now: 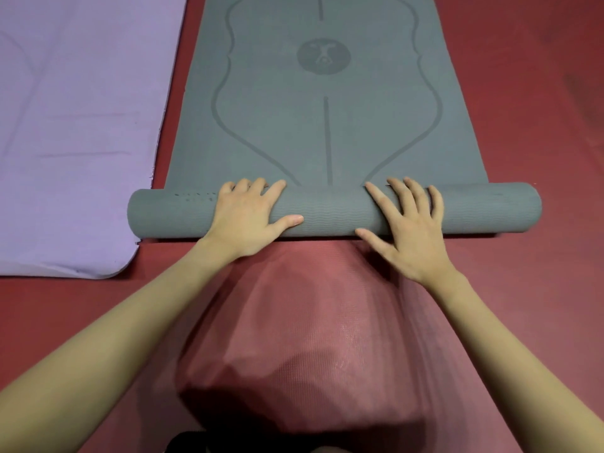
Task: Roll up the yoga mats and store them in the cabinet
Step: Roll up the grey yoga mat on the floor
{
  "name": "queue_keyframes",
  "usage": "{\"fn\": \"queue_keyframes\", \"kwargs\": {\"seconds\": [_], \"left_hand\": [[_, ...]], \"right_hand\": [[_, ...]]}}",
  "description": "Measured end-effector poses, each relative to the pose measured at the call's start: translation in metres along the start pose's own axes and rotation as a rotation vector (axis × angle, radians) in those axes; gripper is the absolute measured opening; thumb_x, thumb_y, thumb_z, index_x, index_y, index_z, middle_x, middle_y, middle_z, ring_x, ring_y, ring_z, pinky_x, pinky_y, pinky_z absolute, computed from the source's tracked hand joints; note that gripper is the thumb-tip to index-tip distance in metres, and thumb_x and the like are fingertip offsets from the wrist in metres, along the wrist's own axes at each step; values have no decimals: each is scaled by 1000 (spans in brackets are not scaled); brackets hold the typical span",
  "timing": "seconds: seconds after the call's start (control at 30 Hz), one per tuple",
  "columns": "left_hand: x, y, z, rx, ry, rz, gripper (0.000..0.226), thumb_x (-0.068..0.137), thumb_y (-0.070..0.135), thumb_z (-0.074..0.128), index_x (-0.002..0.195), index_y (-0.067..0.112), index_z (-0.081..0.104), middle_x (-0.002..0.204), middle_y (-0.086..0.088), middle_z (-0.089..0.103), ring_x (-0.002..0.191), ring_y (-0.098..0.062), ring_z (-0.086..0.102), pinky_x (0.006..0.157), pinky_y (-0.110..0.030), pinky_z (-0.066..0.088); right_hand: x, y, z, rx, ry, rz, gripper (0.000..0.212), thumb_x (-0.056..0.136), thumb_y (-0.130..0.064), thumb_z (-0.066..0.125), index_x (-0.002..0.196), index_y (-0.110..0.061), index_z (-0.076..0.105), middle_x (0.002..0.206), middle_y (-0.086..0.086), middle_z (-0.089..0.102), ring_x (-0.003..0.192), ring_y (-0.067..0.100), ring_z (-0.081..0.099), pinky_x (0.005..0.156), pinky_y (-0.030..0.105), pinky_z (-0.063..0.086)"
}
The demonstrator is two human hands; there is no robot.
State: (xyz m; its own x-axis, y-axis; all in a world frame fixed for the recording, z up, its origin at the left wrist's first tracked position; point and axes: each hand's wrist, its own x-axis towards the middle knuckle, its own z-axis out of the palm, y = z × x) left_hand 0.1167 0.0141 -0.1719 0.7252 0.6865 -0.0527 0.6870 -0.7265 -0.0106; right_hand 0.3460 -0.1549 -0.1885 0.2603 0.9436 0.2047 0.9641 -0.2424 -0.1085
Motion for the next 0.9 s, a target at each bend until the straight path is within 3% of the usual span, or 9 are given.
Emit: {"fn": "queue_keyframes", "kwargs": {"seconds": [0.13, 0.3, 0.53, 0.9], "left_hand": [[10, -3, -3, -19, 26, -19, 89, 77, 80, 9, 137, 26, 45, 118, -7, 57, 109, -30, 53, 92, -42, 36], [1, -11, 5, -1, 113, 22, 86, 78, 83, 28, 145, 29, 36, 136, -14, 47, 125, -33, 42, 109, -55, 24], [14, -20, -7, -9, 66, 79, 89, 75, 83, 28, 139, 24, 45, 115, -13, 59, 104, -35, 54, 94, -48, 38], [-82, 4, -5, -42, 175, 133, 79, 79, 78, 38, 131, 21, 55, 107, -15, 62, 95, -34, 56, 87, -46, 40]], "right_hand": [[13, 4, 5, -46, -18, -11, 93, 74, -86, 41, 148, -30, 37, 141, 13, 46, 135, 37, 34, 113, 55, 16], [44, 13, 4, -63, -114, -17, 108, 57, -94, 38, 144, -30, 42, 134, 8, 53, 126, 37, 43, 107, 53, 23], [60, 16, -7, -75, -151, -71, 97, 62, -89, 34, 134, -26, 49, 114, 4, 61, 100, 34, 54, 93, 48, 32], [-35, -12, -36, -6, -220, -62, 89, 65, -89, 43, 131, -30, 52, 111, -8, 61, 98, 26, 54, 89, 42, 31]]}}
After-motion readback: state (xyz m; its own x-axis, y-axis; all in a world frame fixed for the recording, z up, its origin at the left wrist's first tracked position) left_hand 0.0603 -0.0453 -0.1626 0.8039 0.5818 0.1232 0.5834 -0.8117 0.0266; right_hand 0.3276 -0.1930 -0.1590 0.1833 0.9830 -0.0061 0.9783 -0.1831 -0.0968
